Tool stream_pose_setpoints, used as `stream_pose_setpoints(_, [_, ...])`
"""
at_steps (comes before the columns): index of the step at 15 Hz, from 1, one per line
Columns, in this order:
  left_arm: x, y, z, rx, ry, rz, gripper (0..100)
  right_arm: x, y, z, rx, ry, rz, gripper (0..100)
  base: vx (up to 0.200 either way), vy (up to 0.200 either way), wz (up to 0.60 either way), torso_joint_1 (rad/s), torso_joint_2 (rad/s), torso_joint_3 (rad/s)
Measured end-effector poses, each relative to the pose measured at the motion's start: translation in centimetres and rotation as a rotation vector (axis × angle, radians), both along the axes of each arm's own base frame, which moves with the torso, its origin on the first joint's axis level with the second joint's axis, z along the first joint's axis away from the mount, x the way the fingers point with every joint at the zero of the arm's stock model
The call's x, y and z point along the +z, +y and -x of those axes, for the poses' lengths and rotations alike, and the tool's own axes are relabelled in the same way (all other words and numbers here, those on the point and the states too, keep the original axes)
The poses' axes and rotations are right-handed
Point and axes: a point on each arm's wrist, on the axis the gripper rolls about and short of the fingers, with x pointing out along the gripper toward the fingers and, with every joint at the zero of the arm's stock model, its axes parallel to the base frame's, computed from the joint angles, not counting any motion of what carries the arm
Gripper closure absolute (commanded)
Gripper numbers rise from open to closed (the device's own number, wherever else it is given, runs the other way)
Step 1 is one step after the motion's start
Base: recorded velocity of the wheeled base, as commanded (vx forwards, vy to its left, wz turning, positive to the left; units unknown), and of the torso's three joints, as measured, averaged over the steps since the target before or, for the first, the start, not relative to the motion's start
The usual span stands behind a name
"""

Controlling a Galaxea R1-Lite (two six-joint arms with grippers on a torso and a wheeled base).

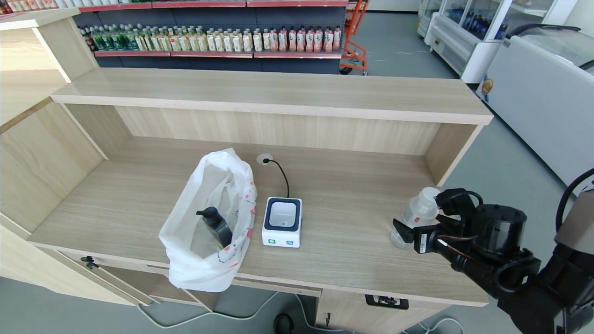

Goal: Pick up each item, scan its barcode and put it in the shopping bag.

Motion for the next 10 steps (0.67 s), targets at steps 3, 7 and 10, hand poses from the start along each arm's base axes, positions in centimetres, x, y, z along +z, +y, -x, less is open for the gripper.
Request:
stream_pose_setpoints(3, [0.0,0.0,0.0,0.0,0.0,0.0,100,-0.2,0.2,-0.7,0.003,-0.015,0.01,0,0.0,0.0,0.0,0.0,0.0,0.0])
stream_pose_setpoints(7, [0.0,0.0,0.0,0.0,0.0,0.0,100,-0.4,0.4,-1.2,0.006,-0.021,0.021,0,0.0,0.0,0.0,0.0,0.0,0.0])
stream_pose_setpoints(10, [0.0,0.0,0.0,0.0,0.0,0.0,100,-0.4,0.6,-1.9,0.006,-0.039,0.018,100,0.0,0.0,0.0,0.0,0.0,0.0])
